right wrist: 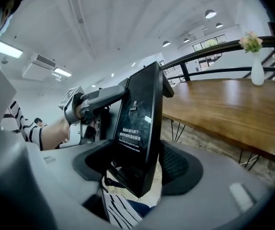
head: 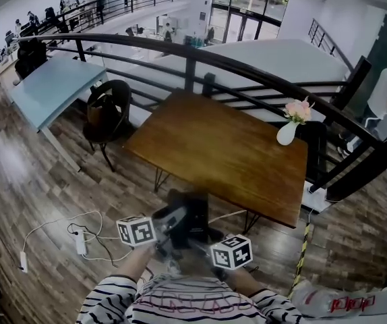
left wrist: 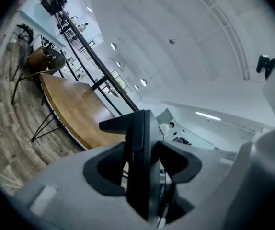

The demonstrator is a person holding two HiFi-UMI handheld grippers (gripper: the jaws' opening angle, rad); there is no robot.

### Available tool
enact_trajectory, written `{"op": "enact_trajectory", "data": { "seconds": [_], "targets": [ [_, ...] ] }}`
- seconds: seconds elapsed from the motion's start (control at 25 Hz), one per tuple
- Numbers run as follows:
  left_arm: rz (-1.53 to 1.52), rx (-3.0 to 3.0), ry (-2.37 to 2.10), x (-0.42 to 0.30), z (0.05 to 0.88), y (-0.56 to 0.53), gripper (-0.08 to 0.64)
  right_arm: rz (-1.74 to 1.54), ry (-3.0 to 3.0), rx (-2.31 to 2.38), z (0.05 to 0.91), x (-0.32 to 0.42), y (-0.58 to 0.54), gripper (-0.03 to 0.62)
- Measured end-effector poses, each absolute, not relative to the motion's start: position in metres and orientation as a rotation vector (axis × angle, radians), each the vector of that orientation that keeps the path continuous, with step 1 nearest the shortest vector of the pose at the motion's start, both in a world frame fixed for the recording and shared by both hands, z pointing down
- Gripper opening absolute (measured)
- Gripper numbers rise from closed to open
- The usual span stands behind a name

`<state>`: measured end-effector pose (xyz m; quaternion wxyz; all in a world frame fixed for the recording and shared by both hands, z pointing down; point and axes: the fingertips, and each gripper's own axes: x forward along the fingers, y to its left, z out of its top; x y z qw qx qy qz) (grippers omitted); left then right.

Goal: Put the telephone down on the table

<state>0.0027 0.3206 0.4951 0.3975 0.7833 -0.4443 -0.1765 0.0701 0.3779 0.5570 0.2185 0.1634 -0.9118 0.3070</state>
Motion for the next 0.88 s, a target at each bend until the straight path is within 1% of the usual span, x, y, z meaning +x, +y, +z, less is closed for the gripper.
{"op": "enact_trajectory", "data": {
  "seconds": [0.28,0.52,0.88],
  "targets": [
    [-0.399,1.992,-1.095,-0.041,0.503,0.292,0.218,0.899,-2.517,0.508,0.56,0.025,0.353,0.298],
    [-0.433,1.958,-1.079,-0.054,0.507,0.261,0.218,0.907,-2.501,0.511,0.562,0.014,0.321,0.296],
    [-0.465,1.927,-1.133,-0.07,0.51,0.177,0.216,0.913,-2.5,0.447,0.564,0.002,0.233,0.293]
  ]
}}
